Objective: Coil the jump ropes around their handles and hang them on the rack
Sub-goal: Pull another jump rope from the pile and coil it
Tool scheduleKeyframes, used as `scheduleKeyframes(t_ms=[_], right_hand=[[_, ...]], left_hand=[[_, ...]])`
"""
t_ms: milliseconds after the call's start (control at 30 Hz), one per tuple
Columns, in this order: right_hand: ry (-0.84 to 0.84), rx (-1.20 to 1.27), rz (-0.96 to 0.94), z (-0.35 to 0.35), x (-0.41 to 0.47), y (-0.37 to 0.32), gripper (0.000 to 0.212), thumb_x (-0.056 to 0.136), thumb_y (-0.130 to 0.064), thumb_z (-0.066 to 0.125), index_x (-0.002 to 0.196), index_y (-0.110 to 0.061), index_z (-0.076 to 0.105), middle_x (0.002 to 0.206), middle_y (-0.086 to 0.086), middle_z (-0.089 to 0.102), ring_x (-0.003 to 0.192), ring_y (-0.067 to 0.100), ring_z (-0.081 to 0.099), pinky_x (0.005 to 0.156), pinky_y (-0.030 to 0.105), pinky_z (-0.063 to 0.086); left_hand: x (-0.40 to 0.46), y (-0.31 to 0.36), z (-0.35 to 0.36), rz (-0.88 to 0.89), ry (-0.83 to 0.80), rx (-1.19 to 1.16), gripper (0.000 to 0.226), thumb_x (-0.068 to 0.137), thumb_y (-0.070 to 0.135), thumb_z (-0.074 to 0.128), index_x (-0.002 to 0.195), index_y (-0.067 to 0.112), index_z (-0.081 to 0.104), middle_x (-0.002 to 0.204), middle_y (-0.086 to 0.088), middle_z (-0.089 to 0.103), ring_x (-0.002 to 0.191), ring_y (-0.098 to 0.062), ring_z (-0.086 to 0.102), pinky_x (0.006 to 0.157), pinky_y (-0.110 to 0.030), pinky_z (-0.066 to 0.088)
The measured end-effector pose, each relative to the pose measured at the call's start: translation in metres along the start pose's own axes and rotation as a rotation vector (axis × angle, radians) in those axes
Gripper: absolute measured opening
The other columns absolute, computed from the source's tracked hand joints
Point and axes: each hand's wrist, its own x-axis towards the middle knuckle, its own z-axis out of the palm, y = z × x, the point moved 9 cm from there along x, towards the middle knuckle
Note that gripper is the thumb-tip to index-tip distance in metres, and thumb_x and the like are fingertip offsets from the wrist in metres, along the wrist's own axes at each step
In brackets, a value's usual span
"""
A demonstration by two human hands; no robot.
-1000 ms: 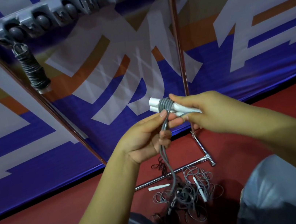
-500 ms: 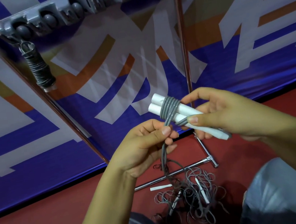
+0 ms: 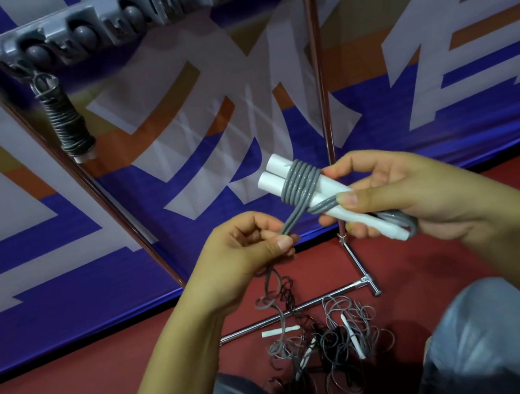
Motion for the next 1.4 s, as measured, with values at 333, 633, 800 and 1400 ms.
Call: scheduleKeyframes(t_ms=[333,633,800,1400], right_hand=[[-0.202,0.000,0.024,0.012,-0.002,-0.005,0.046,0.062,-0.025,0.085,0.103,-0.018,0.067,0.094,0.036,0.063,0.055,0.019,0.062,0.049,0.023,0.050],[-0.463,-0.182,0.087,0.035,-0.012,-0.005,0.032,0.075,-0.019,0.078,0.104,-0.022,0.064,0.079,0.016,0.069,0.056,0.018,0.065,0.050,0.022,0.050],[-0.528,-0.327,0.161,0.041,-0.014,0.003,0.032,0.083,-0.006,0.061,0.111,-0.019,0.055,0.073,0.001,0.071,0.058,0.013,0.065,0.053,0.021,0.051],[-0.314,-0.637,0.284,0.031,0.007,0.034,0.019,0.089,-0.005,0.062,0.102,-0.016,0.056,0.070,-0.001,0.068,0.057,0.019,0.062,0.052,0.025,0.051]], left_hand=[[0.009,0.012,0.013,0.101,-0.047,0.460,0.023,0.065,0.036,0.079,0.081,0.020,0.076,0.075,-0.004,0.073,0.077,-0.022,0.068,0.078,-0.043,0.054],[0.023,0.011,0.012,0.129,-0.126,0.575,0.025,0.074,-0.006,0.070,0.077,0.020,0.070,0.075,0.013,0.065,0.072,0.001,0.061,0.070,-0.024,0.051],[0.027,0.029,0.019,0.236,-0.112,0.672,0.024,0.075,0.006,0.076,0.076,0.030,0.072,0.078,0.012,0.064,0.074,0.003,0.061,0.073,-0.011,0.045],[0.018,0.044,0.013,0.229,0.025,0.969,0.010,0.076,0.006,0.071,0.071,0.009,0.064,0.065,0.005,0.064,0.060,-0.007,0.059,0.058,-0.029,0.050]])
